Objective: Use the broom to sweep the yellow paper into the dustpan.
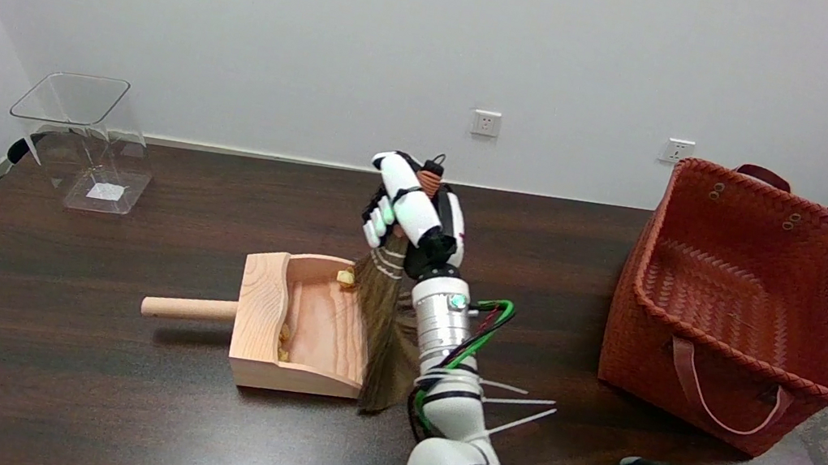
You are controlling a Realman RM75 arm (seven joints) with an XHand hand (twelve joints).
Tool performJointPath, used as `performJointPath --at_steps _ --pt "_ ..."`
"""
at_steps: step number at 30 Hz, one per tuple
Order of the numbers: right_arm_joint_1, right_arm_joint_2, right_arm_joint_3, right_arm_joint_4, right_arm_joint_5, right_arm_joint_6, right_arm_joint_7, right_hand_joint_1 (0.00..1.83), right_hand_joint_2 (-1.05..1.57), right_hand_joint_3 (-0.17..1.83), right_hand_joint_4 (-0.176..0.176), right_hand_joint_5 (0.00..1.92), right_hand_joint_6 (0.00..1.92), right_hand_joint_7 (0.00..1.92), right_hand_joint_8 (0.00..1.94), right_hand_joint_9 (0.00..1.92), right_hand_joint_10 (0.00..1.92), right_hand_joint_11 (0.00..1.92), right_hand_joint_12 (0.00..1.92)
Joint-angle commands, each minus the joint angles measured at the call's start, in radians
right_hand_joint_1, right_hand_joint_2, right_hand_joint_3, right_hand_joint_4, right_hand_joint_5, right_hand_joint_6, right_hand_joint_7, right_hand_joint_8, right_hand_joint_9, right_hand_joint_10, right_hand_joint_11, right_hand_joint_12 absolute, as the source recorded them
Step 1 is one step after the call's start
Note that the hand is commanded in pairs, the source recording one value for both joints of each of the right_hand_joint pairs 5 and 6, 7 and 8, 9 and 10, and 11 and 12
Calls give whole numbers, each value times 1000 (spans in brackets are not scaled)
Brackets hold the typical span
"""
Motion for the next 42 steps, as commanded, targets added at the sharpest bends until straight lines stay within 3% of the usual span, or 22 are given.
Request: performJointPath --at_steps 1,7,17,42 --pt "-52 -92 -45 151 77 -11 -136 741 1571 332 0 1920 1920 1920 1920 1920 1920 1920 1920" --pt "-43 -92 -83 213 161 -14 -203 742 1571 320 0 1920 1920 1920 1920 1920 1920 1920 1920" --pt "-46 -79 -77 280 165 -3 -322 745 1571 325 0 1920 1920 1920 1920 1920 1920 1920 1920" --pt "-97 153 -24 642 157 42 -852 825 1571 372 0 1920 1920 1920 1920 1920 1920 1920 1920"
